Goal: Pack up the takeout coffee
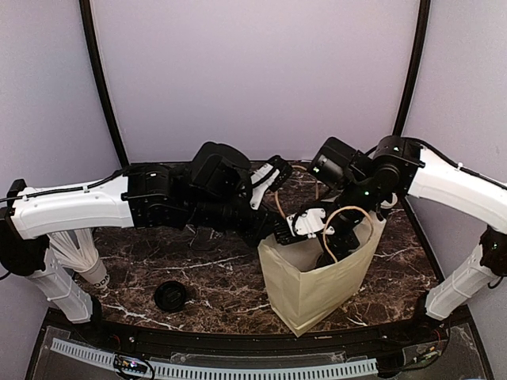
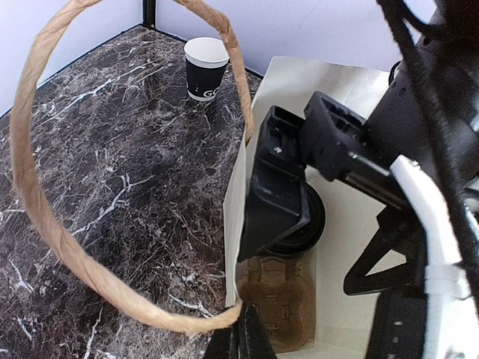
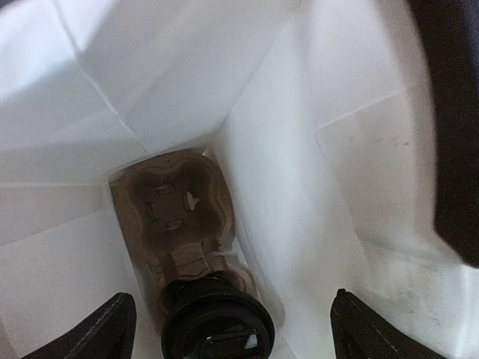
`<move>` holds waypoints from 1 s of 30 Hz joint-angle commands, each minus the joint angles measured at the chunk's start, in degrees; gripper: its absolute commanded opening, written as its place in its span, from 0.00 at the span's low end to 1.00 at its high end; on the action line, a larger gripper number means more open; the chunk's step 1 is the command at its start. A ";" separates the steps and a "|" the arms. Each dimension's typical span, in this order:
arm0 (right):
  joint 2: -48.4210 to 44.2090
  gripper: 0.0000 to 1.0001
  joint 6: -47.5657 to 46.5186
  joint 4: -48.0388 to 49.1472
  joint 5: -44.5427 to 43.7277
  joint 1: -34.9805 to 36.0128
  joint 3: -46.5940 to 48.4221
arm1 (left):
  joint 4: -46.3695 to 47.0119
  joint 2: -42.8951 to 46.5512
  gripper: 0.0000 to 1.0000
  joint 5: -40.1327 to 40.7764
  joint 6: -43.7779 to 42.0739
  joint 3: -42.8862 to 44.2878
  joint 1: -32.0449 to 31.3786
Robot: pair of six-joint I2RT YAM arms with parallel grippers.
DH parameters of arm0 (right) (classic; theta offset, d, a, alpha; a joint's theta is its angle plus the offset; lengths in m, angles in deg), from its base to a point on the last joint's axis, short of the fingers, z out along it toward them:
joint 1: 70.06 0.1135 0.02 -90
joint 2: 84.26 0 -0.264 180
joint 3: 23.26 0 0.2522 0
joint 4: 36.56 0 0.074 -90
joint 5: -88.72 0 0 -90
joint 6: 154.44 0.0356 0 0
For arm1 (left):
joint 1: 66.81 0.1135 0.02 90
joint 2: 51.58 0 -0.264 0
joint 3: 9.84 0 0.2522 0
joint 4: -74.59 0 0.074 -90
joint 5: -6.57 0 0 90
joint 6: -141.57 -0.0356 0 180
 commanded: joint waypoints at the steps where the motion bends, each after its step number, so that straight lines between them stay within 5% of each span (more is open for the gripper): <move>1: -1.16 0.93 -2.05 -0.68 2.02 0.86 5.31 | 3.28 2.73 0.03 2.22 -2.38 -1.41 0.52; 11: -3.88 0.99 -1.76 0.46 -1.56 1.06 10.00 | 5.73 2.90 0.01 2.64 -6.55 -1.25 1.03; 30: -5.76 0.99 -4.78 21.12 -32.43 -0.32 4.86 | 6.24 -2.12 0.00 1.96 -19.70 4.41 2.96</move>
